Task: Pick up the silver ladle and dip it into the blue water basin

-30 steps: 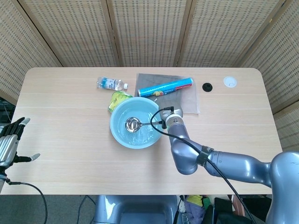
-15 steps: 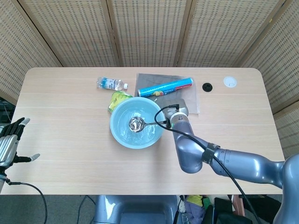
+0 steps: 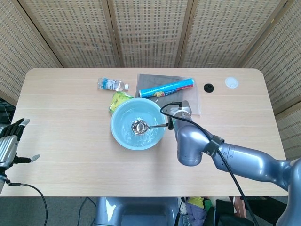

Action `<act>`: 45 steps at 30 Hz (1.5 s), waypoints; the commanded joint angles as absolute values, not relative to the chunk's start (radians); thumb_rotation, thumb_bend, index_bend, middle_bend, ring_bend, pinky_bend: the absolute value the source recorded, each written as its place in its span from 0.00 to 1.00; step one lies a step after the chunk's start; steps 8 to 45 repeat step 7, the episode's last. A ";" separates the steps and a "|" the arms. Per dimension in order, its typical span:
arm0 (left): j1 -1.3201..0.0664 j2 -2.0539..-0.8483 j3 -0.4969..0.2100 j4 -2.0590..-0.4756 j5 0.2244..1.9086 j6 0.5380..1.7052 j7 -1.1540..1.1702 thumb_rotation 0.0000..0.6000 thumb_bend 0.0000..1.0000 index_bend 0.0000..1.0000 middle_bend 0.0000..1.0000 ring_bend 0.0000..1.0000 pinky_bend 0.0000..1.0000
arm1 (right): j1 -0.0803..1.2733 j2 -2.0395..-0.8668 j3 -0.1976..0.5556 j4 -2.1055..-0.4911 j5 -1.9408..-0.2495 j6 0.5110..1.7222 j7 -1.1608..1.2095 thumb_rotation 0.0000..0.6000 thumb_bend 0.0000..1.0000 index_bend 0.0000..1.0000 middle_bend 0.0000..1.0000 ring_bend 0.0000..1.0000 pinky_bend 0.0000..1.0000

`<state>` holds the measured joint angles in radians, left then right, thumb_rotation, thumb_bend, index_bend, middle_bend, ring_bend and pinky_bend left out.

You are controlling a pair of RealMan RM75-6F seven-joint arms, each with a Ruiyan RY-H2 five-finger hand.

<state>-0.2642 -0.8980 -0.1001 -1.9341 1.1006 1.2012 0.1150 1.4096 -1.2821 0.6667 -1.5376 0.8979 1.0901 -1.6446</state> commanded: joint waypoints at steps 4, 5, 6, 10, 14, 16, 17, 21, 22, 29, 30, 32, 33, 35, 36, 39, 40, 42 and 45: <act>-0.268 -0.902 -0.100 -1.933 1.092 1.198 0.125 1.00 0.00 0.00 0.00 0.00 0.00 | 1.395 -1.293 0.707 -1.512 0.923 1.090 -1.678 1.00 1.00 0.91 0.96 0.95 1.00; -0.269 -0.903 -0.100 -1.933 1.090 1.198 0.127 1.00 0.00 0.00 0.00 0.00 0.00 | 1.393 -1.295 0.711 -1.511 0.926 1.092 -1.682 1.00 1.00 0.91 0.96 0.95 1.00; -0.270 -0.903 -0.101 -1.933 1.088 1.198 0.129 1.00 0.00 0.00 0.00 0.00 0.00 | 1.390 -1.298 0.718 -1.508 0.929 1.095 -1.688 1.00 1.00 0.91 0.96 0.95 1.00; -0.270 -0.904 -0.100 -1.933 1.087 1.198 0.131 1.00 0.00 0.00 0.00 0.00 0.00 | 1.388 -1.300 0.723 -1.505 0.930 1.097 -1.691 1.00 1.00 0.91 0.96 0.95 1.00; -0.270 -0.904 -0.100 -1.933 1.087 1.198 0.131 1.00 0.00 0.00 0.00 0.00 0.00 | 1.388 -1.300 0.723 -1.505 0.930 1.097 -1.691 1.00 1.00 0.91 0.96 0.95 1.00; -0.270 -0.904 -0.100 -1.933 1.087 1.198 0.131 1.00 0.00 0.00 0.00 0.00 0.00 | 1.388 -1.300 0.723 -1.505 0.930 1.097 -1.691 1.00 1.00 0.91 0.96 0.95 1.00; -0.270 -0.904 -0.100 -1.933 1.087 1.198 0.131 1.00 0.00 0.00 0.00 0.00 0.00 | 1.388 -1.300 0.723 -1.505 0.930 1.097 -1.691 1.00 1.00 0.91 0.96 0.95 1.00; -0.270 -0.904 -0.100 -1.933 1.087 1.198 0.131 1.00 0.00 0.00 0.00 0.00 0.00 | 1.388 -1.300 0.723 -1.505 0.930 1.097 -1.691 1.00 1.00 0.91 0.96 0.95 1.00; -0.270 -0.904 -0.100 -1.933 1.087 1.198 0.131 1.00 0.00 0.00 0.00 0.00 0.00 | 1.388 -1.300 0.723 -1.505 0.930 1.097 -1.691 1.00 1.00 0.91 0.96 0.95 1.00; -0.270 -0.904 -0.100 -1.933 1.087 1.198 0.131 1.00 0.00 0.00 0.00 0.00 0.00 | 1.388 -1.300 0.723 -1.505 0.930 1.097 -1.691 1.00 1.00 0.91 0.96 0.95 1.00; -0.270 -0.904 -0.100 -1.933 1.087 1.198 0.131 1.00 0.00 0.00 0.00 0.00 0.00 | 1.388 -1.300 0.723 -1.505 0.930 1.097 -1.691 1.00 1.00 0.91 0.96 0.95 1.00; -0.270 -0.904 -0.100 -1.933 1.087 1.198 0.131 1.00 0.00 0.00 0.00 0.00 0.00 | 1.388 -1.300 0.723 -1.505 0.930 1.097 -1.691 1.00 1.00 0.91 0.96 0.95 1.00; -0.270 -0.904 -0.100 -1.933 1.087 1.198 0.131 1.00 0.00 0.00 0.00 0.00 0.00 | 1.388 -1.300 0.723 -1.505 0.930 1.097 -1.691 1.00 1.00 0.91 0.96 0.95 1.00; -0.270 -0.904 -0.100 -1.933 1.087 1.198 0.131 1.00 0.00 0.00 0.00 0.00 0.00 | 1.388 -1.300 0.723 -1.505 0.930 1.097 -1.691 1.00 1.00 0.91 0.96 0.95 1.00; -0.270 -0.904 -0.100 -1.933 1.087 1.198 0.131 1.00 0.00 0.00 0.00 0.00 0.00 | 1.388 -1.300 0.723 -1.505 0.930 1.097 -1.691 1.00 1.00 0.91 0.96 0.95 1.00; -0.270 -0.904 -0.100 -1.933 1.087 1.198 0.131 1.00 0.00 0.00 0.00 0.00 0.00 | 1.388 -1.300 0.723 -1.505 0.930 1.097 -1.691 1.00 1.00 0.91 0.96 0.95 1.00; -0.270 -0.904 -0.100 -1.933 1.087 1.198 0.131 1.00 0.00 0.00 0.00 0.00 0.00 | 1.388 -1.300 0.723 -1.505 0.930 1.097 -1.691 1.00 1.00 0.91 0.96 0.95 1.00; -0.270 -0.904 -0.100 -1.933 1.087 1.198 0.131 1.00 0.00 0.00 0.00 0.00 0.00 | 1.388 -1.300 0.723 -1.505 0.930 1.097 -1.691 1.00 1.00 0.91 0.96 0.95 1.00; -0.270 -0.904 -0.100 -1.933 1.087 1.198 0.131 1.00 0.00 0.00 0.00 0.00 0.00 | 1.388 -1.300 0.723 -1.505 0.930 1.097 -1.691 1.00 1.00 0.91 0.96 0.95 1.00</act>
